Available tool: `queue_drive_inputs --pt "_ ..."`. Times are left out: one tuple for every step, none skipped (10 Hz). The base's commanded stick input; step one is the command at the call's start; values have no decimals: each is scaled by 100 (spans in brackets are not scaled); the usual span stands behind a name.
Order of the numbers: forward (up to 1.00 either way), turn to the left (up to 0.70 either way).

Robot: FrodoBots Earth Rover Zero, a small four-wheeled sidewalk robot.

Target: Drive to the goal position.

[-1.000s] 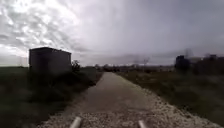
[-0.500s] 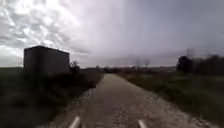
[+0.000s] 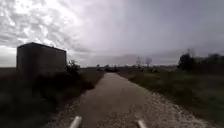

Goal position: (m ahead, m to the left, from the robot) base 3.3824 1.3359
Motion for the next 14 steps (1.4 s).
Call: queue_drive_inputs --pt "50 0" --pt "50 0" --pt "50 0" --pt "50 0" --pt "50 0" --pt "50 0" --pt "50 0" --pt "50 0" --pt "50 0" --pt "50 0" --pt "50 0" --pt "50 0" --pt "50 0" --pt "50 0"
